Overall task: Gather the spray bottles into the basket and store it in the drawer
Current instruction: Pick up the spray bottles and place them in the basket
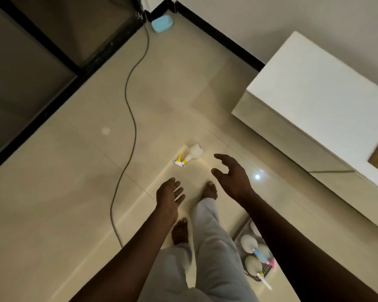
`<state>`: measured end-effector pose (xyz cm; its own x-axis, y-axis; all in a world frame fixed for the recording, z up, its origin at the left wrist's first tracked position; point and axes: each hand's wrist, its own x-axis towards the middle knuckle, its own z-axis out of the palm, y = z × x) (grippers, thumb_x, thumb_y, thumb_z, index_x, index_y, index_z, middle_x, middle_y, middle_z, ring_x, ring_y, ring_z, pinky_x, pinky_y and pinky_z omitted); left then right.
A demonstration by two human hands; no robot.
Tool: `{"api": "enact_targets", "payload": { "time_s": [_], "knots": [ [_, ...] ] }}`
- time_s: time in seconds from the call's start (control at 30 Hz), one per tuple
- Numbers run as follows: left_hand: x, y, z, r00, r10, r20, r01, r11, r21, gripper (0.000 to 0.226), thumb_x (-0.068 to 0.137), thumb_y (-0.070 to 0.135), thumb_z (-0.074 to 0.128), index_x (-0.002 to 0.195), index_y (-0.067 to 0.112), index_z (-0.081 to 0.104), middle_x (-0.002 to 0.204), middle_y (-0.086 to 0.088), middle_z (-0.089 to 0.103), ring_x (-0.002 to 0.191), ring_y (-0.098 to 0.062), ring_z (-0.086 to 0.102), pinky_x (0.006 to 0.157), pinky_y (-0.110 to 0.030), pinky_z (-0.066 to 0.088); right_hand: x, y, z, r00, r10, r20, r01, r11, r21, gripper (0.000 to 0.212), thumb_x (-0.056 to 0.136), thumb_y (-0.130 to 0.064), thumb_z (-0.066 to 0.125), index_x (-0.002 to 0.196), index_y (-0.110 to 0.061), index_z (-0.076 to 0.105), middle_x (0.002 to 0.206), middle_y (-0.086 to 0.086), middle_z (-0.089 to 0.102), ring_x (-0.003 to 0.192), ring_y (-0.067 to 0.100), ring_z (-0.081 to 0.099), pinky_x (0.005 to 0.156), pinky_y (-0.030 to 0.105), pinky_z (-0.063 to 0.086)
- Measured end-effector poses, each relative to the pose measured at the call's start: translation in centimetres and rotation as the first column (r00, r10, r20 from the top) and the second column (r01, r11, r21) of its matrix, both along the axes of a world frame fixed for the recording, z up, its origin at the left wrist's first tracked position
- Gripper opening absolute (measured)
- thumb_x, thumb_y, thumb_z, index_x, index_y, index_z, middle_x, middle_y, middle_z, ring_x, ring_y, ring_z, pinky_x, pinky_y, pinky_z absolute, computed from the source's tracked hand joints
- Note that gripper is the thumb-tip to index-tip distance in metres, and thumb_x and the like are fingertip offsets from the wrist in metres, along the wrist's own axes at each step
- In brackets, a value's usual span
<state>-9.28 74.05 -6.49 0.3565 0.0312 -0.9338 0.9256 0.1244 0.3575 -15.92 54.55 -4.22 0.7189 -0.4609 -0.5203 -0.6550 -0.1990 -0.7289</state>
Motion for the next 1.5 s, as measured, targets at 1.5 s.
{"api": "enact_targets", "payload": {
  "time_s": [1.5],
  "knots": [
    [12.3,-14.7,-49.8,0.828,0.434,-0.355,-0.502,0.855,-0.127,0.048,0.103,0.024,0.052,0.148,0.008,0.048,0.127,-0.017,0.053,0.111,-0.036,0.054,0.111,-0.056,0.047,22.6,-5.1,-51.7,0.686,0.581,-0.438,-0.65,0.76,-0.01,0.048,0.096,-0.048,0.065,0.139,-0.026,0.065,0.15,-0.001,0.058,0.137,0.023,0.054,0.106,0.03,0.043]
  ]
}}
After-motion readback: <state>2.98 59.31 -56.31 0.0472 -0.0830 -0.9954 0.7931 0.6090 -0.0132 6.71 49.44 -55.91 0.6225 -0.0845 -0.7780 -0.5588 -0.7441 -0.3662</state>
